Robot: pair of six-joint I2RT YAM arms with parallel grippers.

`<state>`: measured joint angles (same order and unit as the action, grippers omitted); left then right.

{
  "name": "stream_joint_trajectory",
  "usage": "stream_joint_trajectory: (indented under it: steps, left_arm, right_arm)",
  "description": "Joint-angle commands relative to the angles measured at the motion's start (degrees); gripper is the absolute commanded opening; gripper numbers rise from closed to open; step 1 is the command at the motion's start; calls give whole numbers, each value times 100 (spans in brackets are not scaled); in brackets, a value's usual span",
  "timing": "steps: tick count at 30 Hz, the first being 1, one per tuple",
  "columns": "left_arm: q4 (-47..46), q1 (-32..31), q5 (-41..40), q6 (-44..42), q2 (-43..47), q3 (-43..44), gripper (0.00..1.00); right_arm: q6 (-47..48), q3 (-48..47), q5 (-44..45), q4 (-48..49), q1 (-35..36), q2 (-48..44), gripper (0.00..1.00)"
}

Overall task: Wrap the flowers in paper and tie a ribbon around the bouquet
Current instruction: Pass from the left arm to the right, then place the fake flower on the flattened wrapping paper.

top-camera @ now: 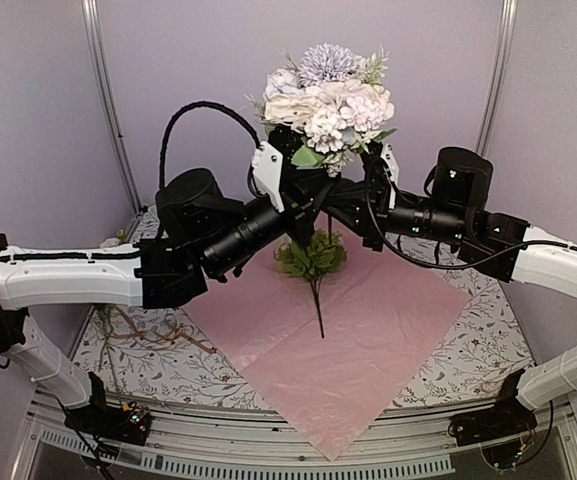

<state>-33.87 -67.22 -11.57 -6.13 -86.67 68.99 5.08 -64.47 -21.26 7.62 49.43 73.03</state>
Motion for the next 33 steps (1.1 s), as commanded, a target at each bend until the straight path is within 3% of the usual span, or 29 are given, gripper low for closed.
stream_joint_trajectory:
  steps: [1,3,4,7,11,15,21,29,31,33]
  left_arm:
    - [904,-15,-362,115,-110,527,31]
    - [1445,83,-672,343,-102,657,63]
    - [1760,162,-828,506,-77,691,73]
    - [2786,586,-1011,1240,10,668,86]
    - [3729,1212,-1038,2203,211,199,92]
    - [3917,1512,-1129,2625,588,-543,92]
    - [4067,1944,-1113,3048,1016,-1226,92]
    - [4206,2176,-1064,3137,1185,-1467,91]
    - [4216,2210,-1071,3136,1187,-1465,91]
    - [4225,2255,-1075,3119,1190,-1462,91]
  right_arm:
    - [-802,-80,262,-103,-271,151,0]
    - [-1481,-50,-551,-238,-715,272,0]
    - [-1753,33,-1031,-242,-959,332,0]
    - [-2563,380,-1849,-230,-1285,560,0]
    - [-3236,1027,-2468,190,-1428,873,0]
    - [-4005,1656,-2740,959,-1686,1262,0]
    - [-4073,1477,-2894,1236,-1712,2358,0]
    - [-4273,1420,-2851,1645,-1933,3405,0]
    - [-4274,1432,-2810,1655,-1960,3563,4]
    - [-4285,1485,-2724,1649,-2012,3654,16]
